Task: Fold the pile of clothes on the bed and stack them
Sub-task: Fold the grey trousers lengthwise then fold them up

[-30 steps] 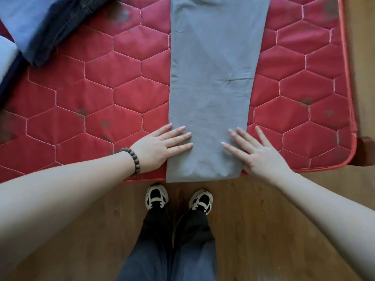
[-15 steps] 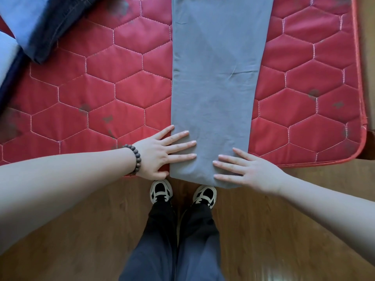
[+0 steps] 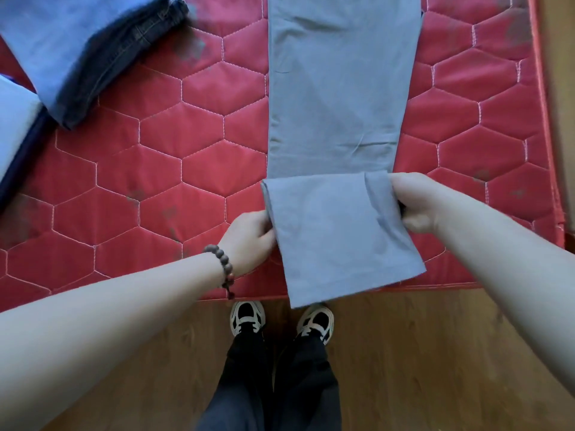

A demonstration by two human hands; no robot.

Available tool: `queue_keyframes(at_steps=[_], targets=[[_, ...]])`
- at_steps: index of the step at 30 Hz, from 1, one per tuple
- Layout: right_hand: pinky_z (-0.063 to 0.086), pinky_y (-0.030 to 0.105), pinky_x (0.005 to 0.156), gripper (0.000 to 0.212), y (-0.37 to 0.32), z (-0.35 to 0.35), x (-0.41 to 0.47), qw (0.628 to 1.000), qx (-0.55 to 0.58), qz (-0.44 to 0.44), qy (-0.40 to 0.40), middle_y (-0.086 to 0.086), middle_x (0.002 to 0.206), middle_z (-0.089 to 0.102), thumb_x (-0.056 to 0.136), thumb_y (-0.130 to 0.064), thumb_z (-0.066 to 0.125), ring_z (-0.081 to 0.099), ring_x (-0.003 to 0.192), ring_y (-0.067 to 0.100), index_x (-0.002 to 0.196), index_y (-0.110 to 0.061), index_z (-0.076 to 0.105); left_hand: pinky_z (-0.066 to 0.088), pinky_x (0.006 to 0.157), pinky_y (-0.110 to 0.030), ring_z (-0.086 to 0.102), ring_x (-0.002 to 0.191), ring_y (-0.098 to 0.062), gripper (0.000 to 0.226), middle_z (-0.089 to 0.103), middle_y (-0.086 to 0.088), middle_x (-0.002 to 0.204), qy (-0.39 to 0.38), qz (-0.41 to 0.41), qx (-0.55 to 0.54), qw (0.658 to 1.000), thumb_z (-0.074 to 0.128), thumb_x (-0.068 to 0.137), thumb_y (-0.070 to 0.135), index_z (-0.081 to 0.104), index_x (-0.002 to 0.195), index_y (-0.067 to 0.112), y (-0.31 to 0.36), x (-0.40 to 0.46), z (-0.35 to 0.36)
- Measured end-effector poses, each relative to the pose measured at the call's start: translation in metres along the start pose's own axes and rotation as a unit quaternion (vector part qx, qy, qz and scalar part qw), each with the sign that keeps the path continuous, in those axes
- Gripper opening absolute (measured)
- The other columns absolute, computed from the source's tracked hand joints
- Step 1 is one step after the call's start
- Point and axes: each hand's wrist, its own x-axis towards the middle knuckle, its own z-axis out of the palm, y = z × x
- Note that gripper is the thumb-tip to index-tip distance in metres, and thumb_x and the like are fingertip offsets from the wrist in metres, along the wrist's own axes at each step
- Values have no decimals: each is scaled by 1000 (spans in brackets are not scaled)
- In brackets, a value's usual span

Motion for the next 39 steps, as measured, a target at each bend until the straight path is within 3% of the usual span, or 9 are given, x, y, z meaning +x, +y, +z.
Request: queue_keyframes(at_steps=[5, 9, 13, 17, 19, 21, 25, 30, 39], targets=[[58, 28, 54, 18, -10, -17, 24, 999, -28, 17, 24, 3, 83, 72, 95, -7, 50, 67, 65, 13, 98, -9, 68, 46, 42, -27, 50, 44, -17, 8, 59, 6, 57, 45, -187, -207, 959, 57, 94, 18, 57, 101, 13, 8, 44, -28], [44, 21, 38, 40, -2, -22, 23, 949, -227, -194, 102, 5, 84, 61, 89, 5, 53, 52, 49, 11, 120, -20, 56, 57, 74, -35, 61, 90, -22, 89, 49, 0, 124, 48, 56, 80, 994, 67, 78, 2, 29, 140, 52, -9, 49, -35], [47, 32, 66, 94, 3, -32, 28, 675, -573, -441, 147, 2, 135, 42, 71, 11, 52, 57, 87, 23, 147, -40, 29, 43, 101, -48, 39, 132, -37, 79, 36, -15, 150, -13, 268, 330, 905, 50, 71, -5, 48, 138, 36, -17, 59, -35], [36, 45, 106, 67, 11, -39, 29, 408, -720, -560, 38, 4, 149, 43, 79, -2, 41, 48, 128, 27, 139, -32, 50, 26, 114, -29, 37, 138, -24, 63, 49, -6, 143, -109, 159, 217, 957, 24, 82, 5, 63, 126, 27, -10, 66, -38], [44, 42, 102, 53, 10, -34, 23, 492, -681, -541, -25, 1, 128, 64, 77, -5, 46, 59, 117, 23, 122, -23, 67, 26, 116, -28, 40, 133, -4, 38, 54, 3, 135, -129, 70, 74, 986, 53, 85, 20, 63, 120, 32, -6, 74, -45], [51, 34, 84, 36, -4, -26, 7, 700, -534, -472, -46, 0, 99, 73, 78, 0, 51, 65, 93, 12, 101, -14, 74, 35, 112, -31, 52, 114, 6, 33, 60, 12, 117, -114, -4, -42, 993, 61, 71, 44, 67, 104, 48, 4, 83, -55], [42, 11, 51, 31, -53, -8, 9, 933, -218, -286, -4, -12, 50, 61, 94, 8, 46, 54, 55, 4, 71, -8, 60, 43, 90, -38, 59, 84, -20, 22, 66, 1, 84, -22, -147, -235, 960, 68, 57, 48, 76, 76, 40, 28, 111, -71], [35, 23, 49, 39, -72, -11, 70, 957, -175, -169, 160, -2, 59, 51, 87, -44, 66, 47, 53, 14, 66, -13, 54, 56, 68, -33, 70, 74, -19, 20, 72, -7, 96, 10, -243, -289, 926, 57, 96, 36, 65, 94, 17, 30, 148, -72], [49, 27, 82, 17, -94, 4, 88, 919, -179, -248, 248, -1, 100, 68, 93, -24, 60, 64, 92, 16, 106, -13, 61, 52, 92, -42, 66, 98, -19, 40, 70, -2, 106, 116, -183, -194, 957, 72, 79, 40, 62, 106, 12, 49, 190, -77]])
